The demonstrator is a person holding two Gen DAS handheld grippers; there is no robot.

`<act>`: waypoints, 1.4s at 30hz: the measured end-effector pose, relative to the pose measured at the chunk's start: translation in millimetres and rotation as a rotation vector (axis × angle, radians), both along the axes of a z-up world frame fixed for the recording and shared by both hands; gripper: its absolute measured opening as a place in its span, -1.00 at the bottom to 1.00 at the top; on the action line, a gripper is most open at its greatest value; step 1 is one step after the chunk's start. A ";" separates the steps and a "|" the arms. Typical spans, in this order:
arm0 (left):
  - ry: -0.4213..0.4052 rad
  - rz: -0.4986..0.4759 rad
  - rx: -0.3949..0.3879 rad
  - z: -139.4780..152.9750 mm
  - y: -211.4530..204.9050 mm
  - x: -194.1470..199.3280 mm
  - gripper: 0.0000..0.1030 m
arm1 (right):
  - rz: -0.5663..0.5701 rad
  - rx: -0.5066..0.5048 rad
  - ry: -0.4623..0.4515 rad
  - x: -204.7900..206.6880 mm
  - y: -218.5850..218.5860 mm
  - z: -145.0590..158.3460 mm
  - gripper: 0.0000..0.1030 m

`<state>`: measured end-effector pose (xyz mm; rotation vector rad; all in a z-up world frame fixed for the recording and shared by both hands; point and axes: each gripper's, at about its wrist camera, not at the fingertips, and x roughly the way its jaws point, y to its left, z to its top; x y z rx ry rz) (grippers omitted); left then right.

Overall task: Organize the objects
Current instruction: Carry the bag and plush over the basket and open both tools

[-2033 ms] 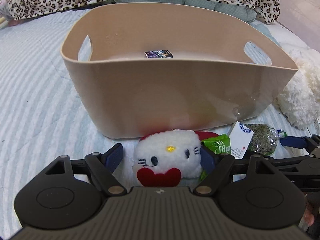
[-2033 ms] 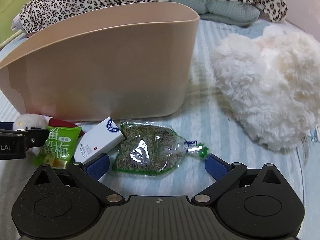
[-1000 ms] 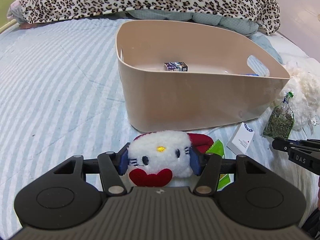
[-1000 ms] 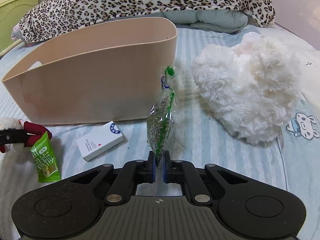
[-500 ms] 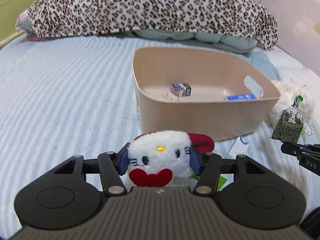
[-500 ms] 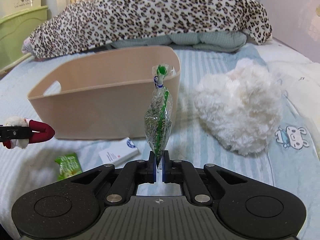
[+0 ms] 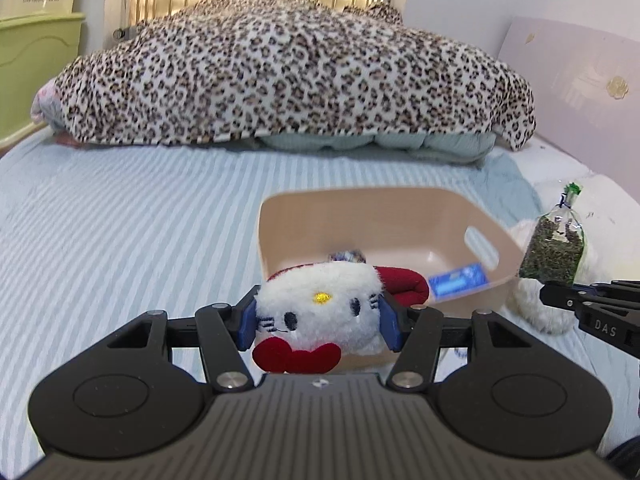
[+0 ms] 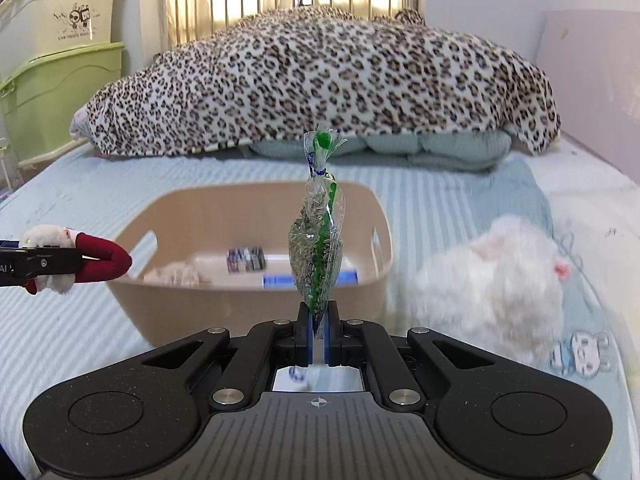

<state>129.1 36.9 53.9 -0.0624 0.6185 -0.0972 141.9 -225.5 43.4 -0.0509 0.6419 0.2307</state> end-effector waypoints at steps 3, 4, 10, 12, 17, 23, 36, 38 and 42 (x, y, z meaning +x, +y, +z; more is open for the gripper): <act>-0.014 -0.002 0.005 6.2 -6.4 17.4 0.15 | 0.007 -0.006 -0.016 12.9 3.9 7.5 -0.92; -0.018 -0.003 0.007 7.4 -9.1 23.8 0.15 | 0.010 -0.012 -0.020 17.2 5.8 8.8 -0.92; 0.001 -0.008 0.037 -3.6 -29.4 64.2 0.15 | 0.028 -0.042 -0.010 50.5 19.1 7.3 -0.92; 0.028 -0.005 0.045 -14.5 -35.3 77.4 0.15 | 0.036 -0.048 -0.003 60.2 24.7 3.5 -0.92; 0.105 0.000 0.076 -45.0 -43.8 103.7 0.15 | 0.065 -0.072 0.046 80.9 38.9 -15.8 -0.92; 0.179 -0.009 0.078 -70.2 -44.4 112.0 0.21 | 0.069 -0.101 0.084 93.2 46.3 -33.3 -0.86; 0.124 0.003 0.117 -34.7 -41.7 72.2 0.75 | 0.054 -0.068 0.052 61.1 30.5 -7.1 0.30; 0.125 -0.004 0.113 -29.6 -40.0 63.7 0.75 | 0.054 -0.066 0.045 51.1 27.5 -3.0 0.42; 0.114 -0.007 0.099 -23.7 -35.4 42.1 0.75 | 0.052 -0.070 0.038 32.0 21.8 -0.5 0.51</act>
